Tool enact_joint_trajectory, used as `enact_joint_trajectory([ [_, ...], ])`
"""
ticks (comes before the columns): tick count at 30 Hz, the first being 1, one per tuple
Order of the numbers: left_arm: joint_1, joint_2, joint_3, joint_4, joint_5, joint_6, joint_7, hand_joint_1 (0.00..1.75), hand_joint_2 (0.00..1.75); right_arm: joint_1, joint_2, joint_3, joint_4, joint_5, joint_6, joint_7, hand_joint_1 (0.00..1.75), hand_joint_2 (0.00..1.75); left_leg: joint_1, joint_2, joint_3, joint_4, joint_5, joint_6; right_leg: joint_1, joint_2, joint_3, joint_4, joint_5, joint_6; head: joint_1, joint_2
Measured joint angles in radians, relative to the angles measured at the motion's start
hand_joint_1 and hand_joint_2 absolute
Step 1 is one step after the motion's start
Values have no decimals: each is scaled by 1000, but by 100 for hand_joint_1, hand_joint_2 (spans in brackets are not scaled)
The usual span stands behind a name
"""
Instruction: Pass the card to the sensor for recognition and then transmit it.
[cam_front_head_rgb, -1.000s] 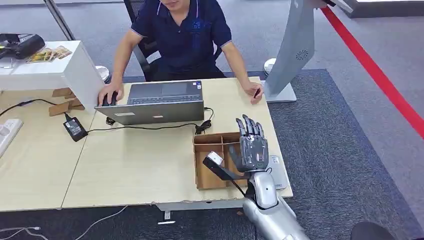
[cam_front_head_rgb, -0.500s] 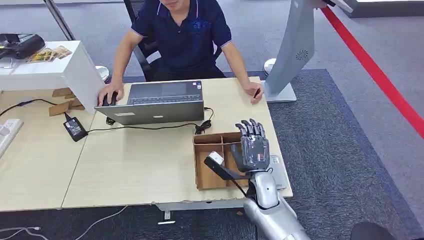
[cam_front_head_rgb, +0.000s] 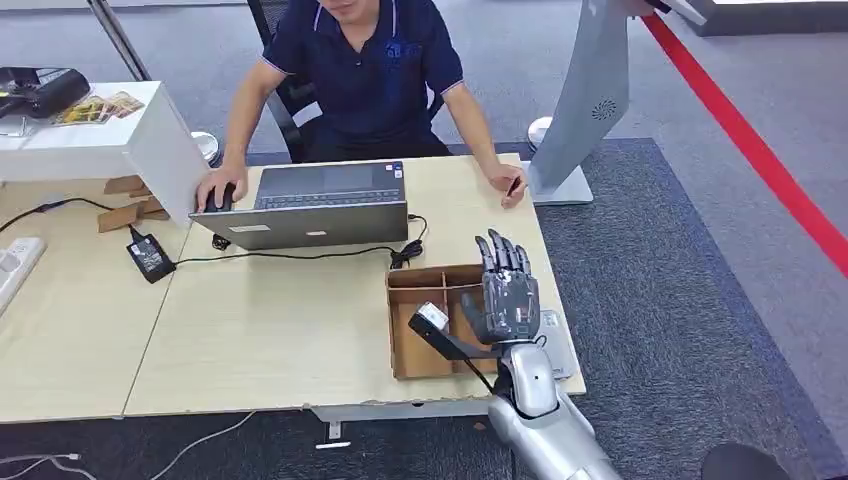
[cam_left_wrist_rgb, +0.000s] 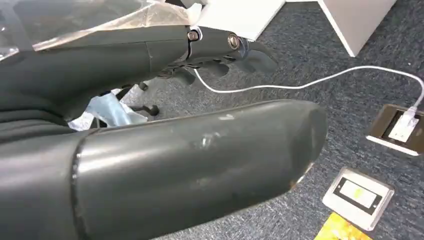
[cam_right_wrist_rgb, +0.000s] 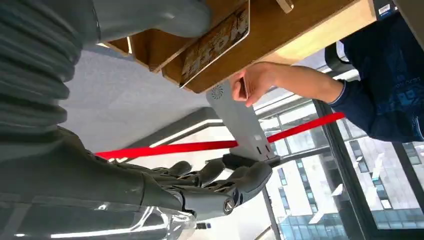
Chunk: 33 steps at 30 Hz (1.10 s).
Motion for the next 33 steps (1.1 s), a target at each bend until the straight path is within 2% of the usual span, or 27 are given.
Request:
enact_joint_trajectory([
  [15, 0, 0, -1, 0, 2, 4, 0, 0, 0, 0, 0, 0, 9, -1, 0, 0, 30, 175, 0, 0, 0, 0, 0, 0, 0, 0, 0, 0, 0, 0, 0, 0],
  [19, 0, 0, -2, 0, 3, 4, 0, 0, 0, 0, 0, 0, 10, -5, 0, 0, 33, 175, 0, 0, 0, 0, 0, 0, 0, 0, 0, 0, 0, 0, 0, 0],
  [20, 0, 0, -3, 0, 3, 4, 0, 0, 0, 0, 0, 0, 10, -7, 0, 0, 44, 175, 0, 0, 0, 0, 0, 0, 0, 0, 0, 0, 0, 0, 0, 0],
  [22, 0, 0, -3, 0, 3, 4, 0, 0, 0, 0, 0, 0, 10, -7, 0, 0, 47, 175, 0, 0, 0, 0, 0, 0, 0, 0, 0, 0, 0, 0, 0, 0],
  [28, 0, 0, -4, 0, 3, 4, 0, 0, 0, 0, 0, 0, 12, -7, 0, 0, 47, 175, 0, 0, 0, 0, 0, 0, 0, 0, 0, 0, 0, 0, 0, 0],
  [30, 0, 0, -4, 0, 4, 4, 0, 0, 0, 0, 0, 0, 14, -8, 0, 0, 54, 175, 0, 0, 0, 0, 0, 0, 0, 0, 0, 0, 0, 0, 0, 0],
  [33, 0, 0, -4, 0, 5, 4, 0, 0, 0, 0, 0, 0, 15, -10, 0, 0, 51, 175, 0, 0, 0, 0, 0, 0, 0, 0, 0, 0, 0, 0, 0, 0],
])
